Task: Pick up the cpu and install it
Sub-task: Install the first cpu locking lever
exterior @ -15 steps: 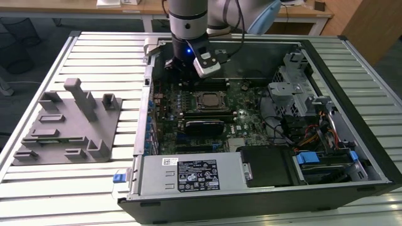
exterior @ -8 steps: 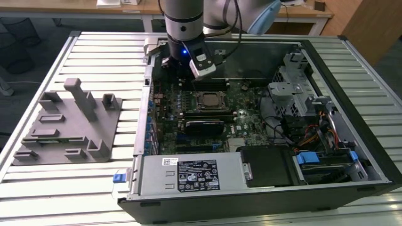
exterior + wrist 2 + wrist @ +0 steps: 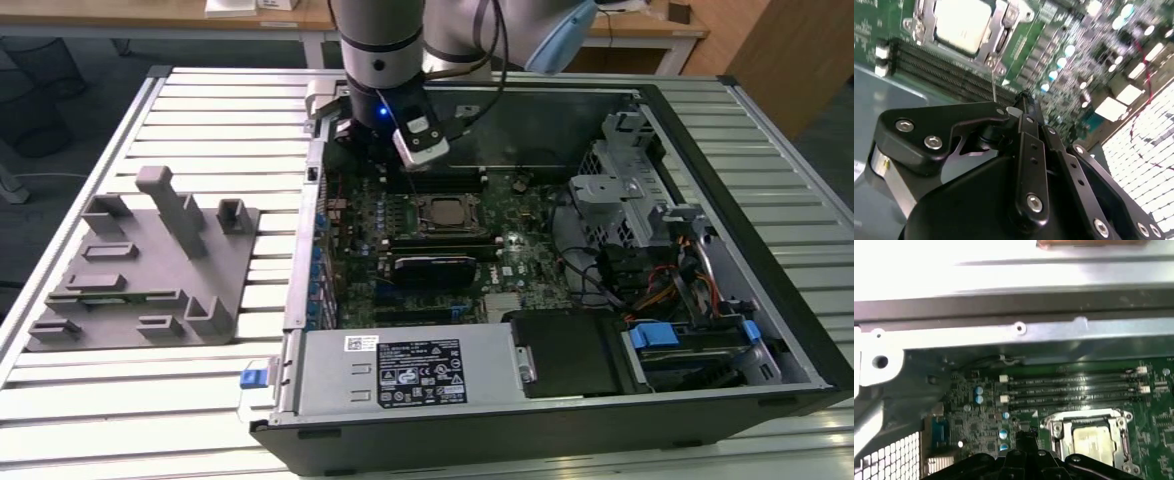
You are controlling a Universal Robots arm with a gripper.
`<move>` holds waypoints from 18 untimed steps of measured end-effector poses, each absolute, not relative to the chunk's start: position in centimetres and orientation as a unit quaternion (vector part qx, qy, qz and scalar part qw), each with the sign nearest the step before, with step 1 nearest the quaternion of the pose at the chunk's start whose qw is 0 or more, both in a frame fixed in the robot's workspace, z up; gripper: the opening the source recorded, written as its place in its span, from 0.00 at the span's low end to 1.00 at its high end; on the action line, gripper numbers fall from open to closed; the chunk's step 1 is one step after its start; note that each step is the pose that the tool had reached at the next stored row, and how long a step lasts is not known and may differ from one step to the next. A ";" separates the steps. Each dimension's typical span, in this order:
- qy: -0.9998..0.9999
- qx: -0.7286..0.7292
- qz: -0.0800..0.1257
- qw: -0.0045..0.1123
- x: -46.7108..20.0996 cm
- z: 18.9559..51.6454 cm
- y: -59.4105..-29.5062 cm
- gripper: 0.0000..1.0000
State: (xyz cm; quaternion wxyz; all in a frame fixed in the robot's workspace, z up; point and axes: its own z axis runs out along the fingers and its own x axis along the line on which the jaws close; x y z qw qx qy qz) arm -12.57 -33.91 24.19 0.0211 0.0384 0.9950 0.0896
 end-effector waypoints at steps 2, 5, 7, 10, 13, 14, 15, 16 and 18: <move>0.993 0.039 0.107 0.020 -12.6 24.2 -33.9 0.11; 0.993 0.039 0.112 0.020 -12.6 24.2 -33.9 0.11; 0.993 0.039 0.112 0.020 -12.5 24.2 -33.9 0.11; 0.993 0.039 0.112 0.020 -12.0 24.2 -33.9 0.11; 0.993 0.039 0.112 0.020 -11.2 24.2 -33.9 0.11; 0.993 0.039 0.112 0.020 -10.9 24.2 -33.9 0.11; 0.993 0.039 0.112 0.020 -10.6 24.2 -33.9 0.11; 0.993 0.039 0.112 0.020 -10.2 24.2 -33.9 0.11; 0.993 0.039 0.112 0.020 -9.5 24.2 -33.9 0.11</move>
